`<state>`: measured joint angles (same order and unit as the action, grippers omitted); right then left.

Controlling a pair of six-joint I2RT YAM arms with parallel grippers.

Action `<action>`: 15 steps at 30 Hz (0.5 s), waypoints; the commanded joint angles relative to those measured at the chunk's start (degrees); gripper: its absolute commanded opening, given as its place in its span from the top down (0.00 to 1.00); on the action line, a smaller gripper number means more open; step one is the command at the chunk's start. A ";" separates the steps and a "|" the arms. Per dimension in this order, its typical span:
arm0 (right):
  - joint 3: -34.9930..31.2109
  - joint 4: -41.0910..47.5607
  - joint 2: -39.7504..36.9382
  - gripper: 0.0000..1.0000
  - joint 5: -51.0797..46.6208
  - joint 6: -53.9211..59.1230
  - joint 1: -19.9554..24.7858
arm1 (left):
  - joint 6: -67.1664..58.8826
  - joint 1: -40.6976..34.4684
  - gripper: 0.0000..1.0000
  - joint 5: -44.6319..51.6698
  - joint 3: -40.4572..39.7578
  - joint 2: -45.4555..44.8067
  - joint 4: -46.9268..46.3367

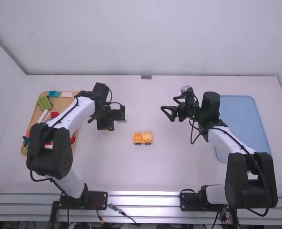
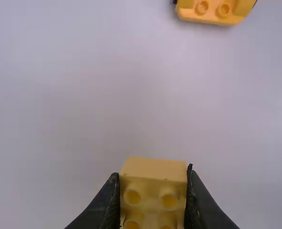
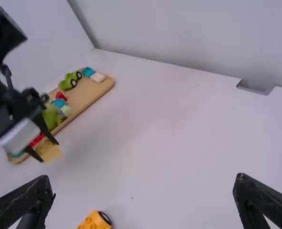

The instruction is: Assemble lego blocks to make yellow taxi

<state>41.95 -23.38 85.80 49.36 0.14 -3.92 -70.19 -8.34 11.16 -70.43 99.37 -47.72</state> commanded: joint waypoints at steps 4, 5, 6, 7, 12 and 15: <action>0.09 -0.15 -1.29 0.00 0.79 -0.13 1.46 | -2.23 -7.65 0.98 -6.73 10.29 -0.59 8.92; 0.11 -0.17 -1.29 0.00 0.81 -0.13 1.51 | -2.21 -8.74 0.99 -7.67 11.23 -0.59 9.88; 0.09 -0.17 -1.29 0.00 0.81 -0.11 1.70 | -2.19 -9.60 0.98 -7.93 11.85 -0.59 10.51; 0.09 -0.13 -1.29 0.00 0.81 -0.11 2.10 | -2.29 -10.91 0.99 -8.00 12.79 -0.59 11.45; 0.09 1.03 -1.27 0.00 0.79 1.75 2.43 | -1.95 -12.44 0.98 -5.66 15.56 -0.59 16.50; 0.09 2.10 -1.27 0.01 0.83 2.93 2.43 | 2.27 -11.98 0.98 -6.29 16.83 -0.59 20.52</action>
<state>41.98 -21.50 85.80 49.36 1.74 -1.65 -70.32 -20.88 4.78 -54.52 99.37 -27.24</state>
